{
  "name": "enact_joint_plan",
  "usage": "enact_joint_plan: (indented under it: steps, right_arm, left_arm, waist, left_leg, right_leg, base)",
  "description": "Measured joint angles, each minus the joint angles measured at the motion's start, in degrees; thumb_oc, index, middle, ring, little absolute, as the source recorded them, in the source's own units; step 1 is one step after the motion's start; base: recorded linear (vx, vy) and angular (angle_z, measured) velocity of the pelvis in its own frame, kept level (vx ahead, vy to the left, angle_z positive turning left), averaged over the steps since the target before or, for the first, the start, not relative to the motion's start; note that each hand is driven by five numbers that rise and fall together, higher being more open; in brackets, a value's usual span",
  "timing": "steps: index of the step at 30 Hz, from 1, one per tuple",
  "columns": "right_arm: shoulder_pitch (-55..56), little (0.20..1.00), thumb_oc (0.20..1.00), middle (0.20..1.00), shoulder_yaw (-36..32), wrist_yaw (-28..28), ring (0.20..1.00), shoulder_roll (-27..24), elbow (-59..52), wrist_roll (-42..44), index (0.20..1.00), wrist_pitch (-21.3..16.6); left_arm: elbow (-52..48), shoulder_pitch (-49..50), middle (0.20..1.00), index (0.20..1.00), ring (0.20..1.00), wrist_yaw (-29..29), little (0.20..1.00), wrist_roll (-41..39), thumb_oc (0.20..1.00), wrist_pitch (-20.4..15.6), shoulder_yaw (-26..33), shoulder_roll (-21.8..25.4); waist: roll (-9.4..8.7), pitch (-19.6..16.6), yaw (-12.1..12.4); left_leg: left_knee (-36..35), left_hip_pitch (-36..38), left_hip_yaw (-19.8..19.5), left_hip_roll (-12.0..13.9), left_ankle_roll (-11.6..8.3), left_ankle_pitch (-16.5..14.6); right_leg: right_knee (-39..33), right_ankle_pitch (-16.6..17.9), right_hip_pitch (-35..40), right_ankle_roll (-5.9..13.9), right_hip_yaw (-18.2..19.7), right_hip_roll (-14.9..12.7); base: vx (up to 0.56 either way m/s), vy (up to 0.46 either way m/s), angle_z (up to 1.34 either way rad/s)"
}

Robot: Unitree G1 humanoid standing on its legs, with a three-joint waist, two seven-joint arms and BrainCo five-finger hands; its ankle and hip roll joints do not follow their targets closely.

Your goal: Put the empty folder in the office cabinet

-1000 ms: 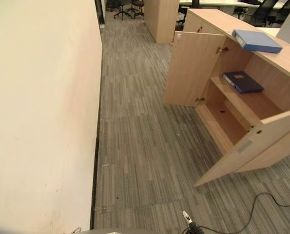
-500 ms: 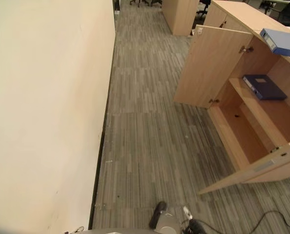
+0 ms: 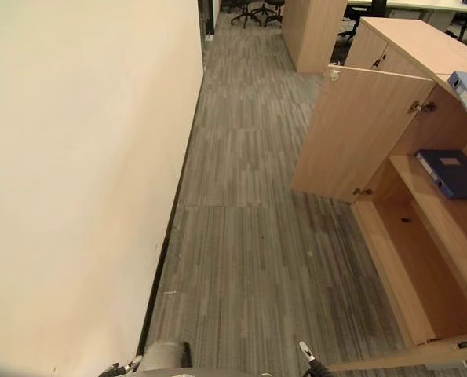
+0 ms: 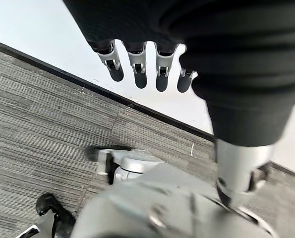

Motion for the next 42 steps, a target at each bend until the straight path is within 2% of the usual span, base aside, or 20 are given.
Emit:
enact_joint_plan:
  steps: [4,6,7,11,12,17,18,19,20,22,23,26,28,29,31,32,33,35,38,42]
  right_arm:
    - [2.2,1.0,1.0,1.0,-0.2,-0.9,1.0,-1.5,0.2,-0.1,1.0,0.1]
    - [2.4,1.0,1.0,1.0,-0.3,-1.0,1.0,-1.2,0.2,-0.1,1.0,0.0]
    - [2.5,1.0,1.0,1.0,-1.5,-1.0,1.0,-0.3,1.3,0.0,1.0,0.2]
    - [-1.2,1.0,1.0,1.0,-2.7,-0.7,1.0,1.2,1.8,0.0,1.0,0.1]
    - [-1.1,1.0,1.0,1.0,-2.9,-0.5,1.0,1.5,1.5,0.0,1.0,-0.1]
    - [1.0,1.0,1.0,1.0,-4.3,-1.1,1.0,2.0,0.2,0.0,1.0,-1.3]
    - [1.8,1.0,1.0,1.0,-5.1,-1.0,1.0,1.5,-1.3,0.0,1.0,-1.5]
    - [3.4,1.0,1.0,1.0,-5.5,-0.8,1.0,1.4,-3.8,0.0,1.0,-1.2]
    - [4.8,1.0,1.0,1.0,-6.1,-0.4,1.0,0.3,-4.2,0.0,1.0,-1.2]
    - [6.6,1.0,1.0,1.0,-4.5,-0.2,1.0,-0.2,-3.4,-0.2,1.0,0.0]
    - [6.2,1.0,1.0,1.0,-3.1,-0.1,1.0,0.0,-1.8,-1.6,1.0,0.4]
    - [4.4,1.0,1.0,1.0,-3.3,0.7,1.0,-1.7,-3.1,-1.7,1.0,0.2]
    - [4.0,1.0,1.0,1.0,-3.2,1.2,1.0,-1.3,-2.7,-1.8,1.0,0.2]
    - [3.9,1.0,1.0,1.0,-3.2,1.1,1.0,-0.7,-1.9,-1.9,1.0,0.5]
    - [3.0,1.0,1.0,1.0,-2.5,1.3,1.0,-3.2,-2.9,-2.1,1.0,0.0]
    - [2.3,1.0,1.0,1.0,-2.4,1.4,1.0,-4.4,-3.1,-2.2,1.0,0.0]
    - [0.8,1.0,1.0,1.0,-2.6,0.9,1.0,-4.0,-3.1,-2.2,1.0,0.1]
    - [0.9,1.0,1.0,1.0,-2.3,0.8,1.0,-2.2,-3.3,-2.2,1.0,0.3]
    - [2.2,1.0,1.0,1.0,-2.6,0.2,1.0,-1.7,-2.5,-2.2,1.0,0.3]
    - [3.7,1.0,1.0,1.0,-2.3,0.2,1.0,-1.9,-2.1,-2.1,1.0,0.3]
  left_arm:
    - [0.6,0.4,1.0,1.0,1.0,0.5,1.0,-0.1,1.0,0.0,-0.3,0.1]
    - [0.4,-0.5,1.0,1.0,1.0,0.9,1.0,-0.6,1.0,-0.3,-0.2,0.5]
    - [-0.1,-1.5,1.0,1.0,1.0,0.9,1.0,-1.1,1.0,-0.8,0.4,0.7]
    - [0.2,-2.5,1.0,1.0,1.0,-0.5,1.0,-1.1,1.0,-0.2,1.3,1.3]
    - [0.5,-2.0,1.0,1.0,1.0,-0.6,1.0,-1.1,1.0,0.1,1.5,0.2]
    - [2.1,2.1,1.0,1.0,1.0,-9.5,1.0,-1.0,1.0,4.6,0.1,0.2]
    - [2.0,3.8,1.0,1.0,1.0,-10.3,1.0,-0.7,1.0,4.5,-0.7,0.7]
    - [2.1,4.5,1.0,1.0,1.0,-10.4,1.0,1.1,1.0,4.3,1.2,0.3]
    - [2.7,5.1,1.0,1.0,1.0,-10.0,1.0,1.3,1.0,4.9,-2.6,0.2]
    - [2.9,6.5,1.0,1.0,1.0,-9.8,1.0,1.6,1.0,6.3,-4.0,-0.2]
    - [3.1,7.1,1.0,1.0,1.0,-6.7,1.0,1.2,1.0,6.1,-3.5,-1.0]
    - [1.5,5.7,1.0,1.0,1.0,-2.5,1.0,1.1,1.0,3.6,-2.3,-2.1]
    - [0.8,4.1,1.0,1.0,1.0,-1.7,1.0,1.1,1.0,1.8,-0.9,0.1]
    - [0.7,3.7,1.0,1.0,1.0,-1.4,1.0,0.7,1.0,1.1,0.0,1.0]
    - [0.1,3.9,1.0,1.0,1.0,-1.3,1.0,0.1,1.0,1.1,0.0,-0.6]
    - [-0.1,3.9,1.0,1.0,1.0,-1.4,1.0,0.1,1.0,1.1,0.0,-1.1]
    - [-0.4,3.9,1.0,1.0,1.0,-1.3,1.0,0.2,1.0,1.2,1.4,0.1]
    - [0.0,3.9,1.0,1.0,1.0,-0.8,1.0,0.2,1.0,1.5,4.2,1.1]
    - [-0.1,3.5,1.0,1.0,1.0,-0.9,1.0,0.2,1.0,1.5,4.1,0.7]
    - [-0.3,3.1,1.0,1.0,1.0,-1.0,1.0,0.2,1.0,1.5,3.9,-0.5]
  waist:
    - [2.07,0.1,-0.1]
    - [0.73,0.4,-0.3]
    - [-2.1,-0.2,-1.0]
    - [-1.05,0.1,0.3]
    - [-1.22,-0.1,0.9]
    - [0.69,-2.1,0.9]
    - [0.22,-2.3,0.4]
    - [0.02,-2.2,1.0]
    - [0.07,-2.5,1.0]
    - [1.1,-3.4,0.8]
    - [1.96,-3.6,1.3]
    - [5.67,-1.6,-0.1]
    - [4.44,-1.1,0.0]
    - [2.56,-0.6,0.7]
    - [4.02,-0.9,0.5]
    - [6.33,-0.8,0.2]
    - [6.32,0.5,1.3]
    - [4.19,0.3,0.4]
    - [3.07,-0.1,-0.2]
    - [4.58,-1.3,-1.0]
  left_leg:
    - [-11.3,2.3,0.6,1.6,0.08,6.0]
    - [-8.6,2.5,4.5,0.8,2.16,8.4]
    - [-7.0,3.1,6.0,-2.5,4.97,9.5]
    - [-11.3,9.6,7.0,-4.6,5.83,7.1]
    - [-12.4,12.0,7.3,-6.4,5.88,5.3]
    - [-18.0,19.7,6.2,-9.9,7.42,5.1]
    - [-18.2,20.9,5.5,-11.8,8.27,3.9]
    - [-17.0,21.8,5.7,-12.8,9.5,3.1]
    - [-16.7,24.0,5.6,-14.6,11.4,1.1]
    - [-19.4,28.0,5.0,-14.5,9.43,0.9]
    - [-19.1,28.6,5.5,-14.2,10.75,-0.4]
    - [-18.9,29.0,6.0,-9.0,9.89,0.1]
    - [-15.9,29.2,7.2,-7.4,8.78,0.2]
    - [-11.4,27.8,7.2,-7.3,5.97,-3.2]
    - [-13.1,24.8,6.4,-11.0,5.72,-3.2]
    - [-15.9,23.8,6.4,-10.2,5.79,-3.1]
    - [-16.6,23.7,8.7,-9.2,6.87,-0.4]
    - [-17.0,23.4,10.0,-8.7,6.64,-1.3]
    - [-18.2,25.2,9.8,-8.5,6.53,-0.2]
    - [-17.4,26.7,10.3,-8.1,5.59,0.0]
  right_leg:
    - [2.0,-3.6,4.9,5.03,1.7,-1.1]
    - [2.6,-4.5,6.7,6.99,2.6,-3.1]
    - [3.5,-3.6,7.7,7.21,3.7,-6.9]
    - [6.1,-2.9,5.4,5.42,8.2,-7.3]
    - [7.2,1.2,4.2,6.6,8.0,-8.2]
    - [29.5,2.0,-0.9,8.06,9.4,-16.1]
    - [37.3,4.8,-4.1,8.43,9.4,-19.0]
    - [42.0,9.0,-6.0,11.18,13.6,-20.2]
    - [49.8,14.3,-8.2,10.33,13.1,-25.0]
    - [53.3,20.7,-8.7,12.75,14.4,-26.3]
    - [54.8,11.4,-11.9,11.94,14.0,-27.4]
    - [48.9,-0.6,-17.8,9.21,4.9,-24.7]
    - [35.2,7.3,-17.3,6.91,-3.5,-22.3]
    - [32.9,5.4,-14.2,2.68,-7.7,-22.3]
    - [28.5,6.3,-13.7,3.5,-10.7,-19.9]
    - [27.5,6.4,-13.7,3.92,-12.7,-17.9]
    - [30.1,2.0,-13.8,8.46,-16.9,-18.9]
    - [29.3,-0.5,-13.0,8.21,-20.5,-18.6]
    - [26.0,-1.9,-11.8,6.88,-20.4,-16.7]
    - [26.1,-3.0,-10.0,3.28,-21.0,-16.3]
  base:
    - [0.38,0.191,-0.26]
    - [0.39,0.267,0.03]
    - [0.36,0.297,0.27]
    - [0.37,0.367,-0.04]
    - [0.34,0.421,-0.1]
    - [0.32,0.49,0.17]
    - [0.31,0.535,0.38]
    - [0.3,0.383,0.42]
    - [0.29,0.283,0.33]
    - [0.31,0.213,0.27]
    - [0.16,0.065,-0.04]
    - [0.17,0.034,-0.12]
    - [0.13,-0.059,-0.12]
    - [0.11,-0.121,-0.58]
    - [0.1,-0.136,-0.7]
    - [0.09,-0.143,-0.93]
    - [0.11,-0.162,-1.05]
    - [0.14,-0.141,-0.58]
    - [0.08,-0.066,0.0]
    - [0.17,-0.223,0.04]
